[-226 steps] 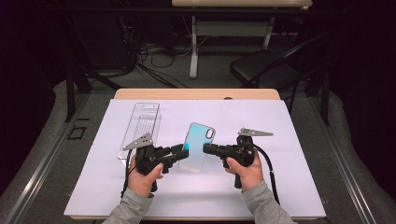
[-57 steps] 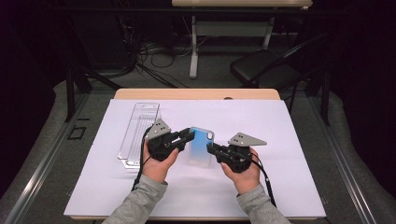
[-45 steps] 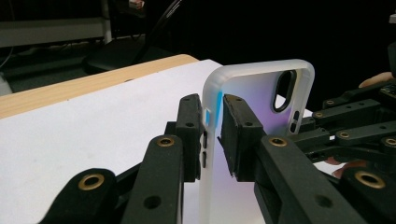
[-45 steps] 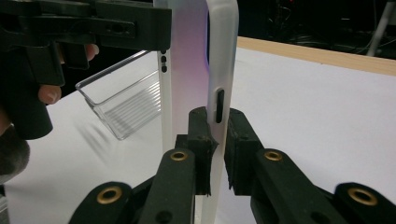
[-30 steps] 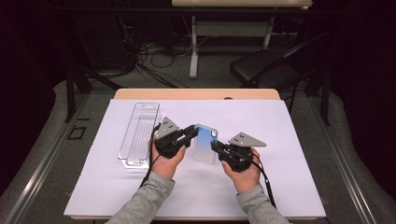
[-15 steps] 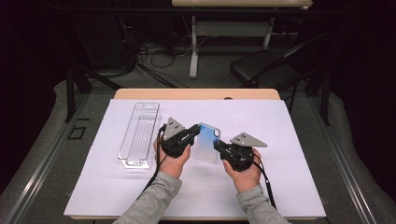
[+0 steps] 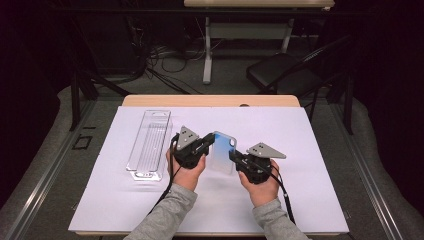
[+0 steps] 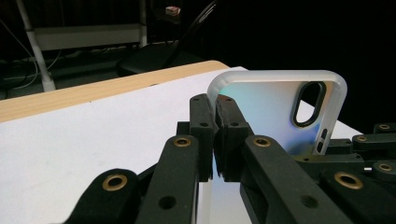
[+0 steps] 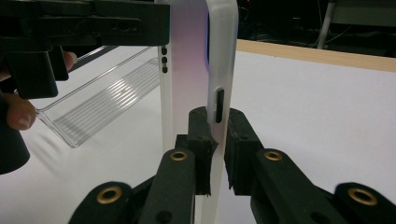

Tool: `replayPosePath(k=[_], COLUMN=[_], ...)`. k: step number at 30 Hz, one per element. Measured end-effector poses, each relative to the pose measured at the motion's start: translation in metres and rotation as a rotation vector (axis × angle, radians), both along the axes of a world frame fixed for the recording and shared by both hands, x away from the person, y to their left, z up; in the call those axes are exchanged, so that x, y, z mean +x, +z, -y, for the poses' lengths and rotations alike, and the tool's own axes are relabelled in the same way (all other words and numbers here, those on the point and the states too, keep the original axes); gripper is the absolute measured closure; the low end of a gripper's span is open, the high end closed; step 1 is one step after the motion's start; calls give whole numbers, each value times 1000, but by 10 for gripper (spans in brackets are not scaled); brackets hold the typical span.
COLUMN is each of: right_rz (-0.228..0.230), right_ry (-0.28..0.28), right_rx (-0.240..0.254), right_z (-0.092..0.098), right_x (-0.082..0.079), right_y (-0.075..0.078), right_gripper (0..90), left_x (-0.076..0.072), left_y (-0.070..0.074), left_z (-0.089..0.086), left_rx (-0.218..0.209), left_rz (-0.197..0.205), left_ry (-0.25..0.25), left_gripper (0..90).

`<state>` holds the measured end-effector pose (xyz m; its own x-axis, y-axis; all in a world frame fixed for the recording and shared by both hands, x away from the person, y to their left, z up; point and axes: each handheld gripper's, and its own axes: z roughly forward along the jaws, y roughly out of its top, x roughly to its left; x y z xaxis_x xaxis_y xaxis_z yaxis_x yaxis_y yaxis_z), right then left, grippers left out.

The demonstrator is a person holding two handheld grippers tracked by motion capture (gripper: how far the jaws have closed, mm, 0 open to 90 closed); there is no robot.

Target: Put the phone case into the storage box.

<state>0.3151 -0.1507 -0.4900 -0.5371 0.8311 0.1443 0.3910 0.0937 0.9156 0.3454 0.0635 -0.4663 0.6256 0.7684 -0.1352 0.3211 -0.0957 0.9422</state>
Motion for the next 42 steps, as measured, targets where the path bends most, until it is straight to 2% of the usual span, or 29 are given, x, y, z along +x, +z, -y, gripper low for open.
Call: replayPosePath(k=[13,42], right_rz=[8,6], right_ry=[-5,-6], right_rx=[8,27], right_z=[-1,-1], right_x=[-1,-2], right_y=[0,0], right_gripper=[822,820], left_x=[-3,-6], left_y=[3,6], left_z=[4,8], left_rx=[25,50], left_rz=[16,40], left_ry=[28,53], left_gripper=[878,882])
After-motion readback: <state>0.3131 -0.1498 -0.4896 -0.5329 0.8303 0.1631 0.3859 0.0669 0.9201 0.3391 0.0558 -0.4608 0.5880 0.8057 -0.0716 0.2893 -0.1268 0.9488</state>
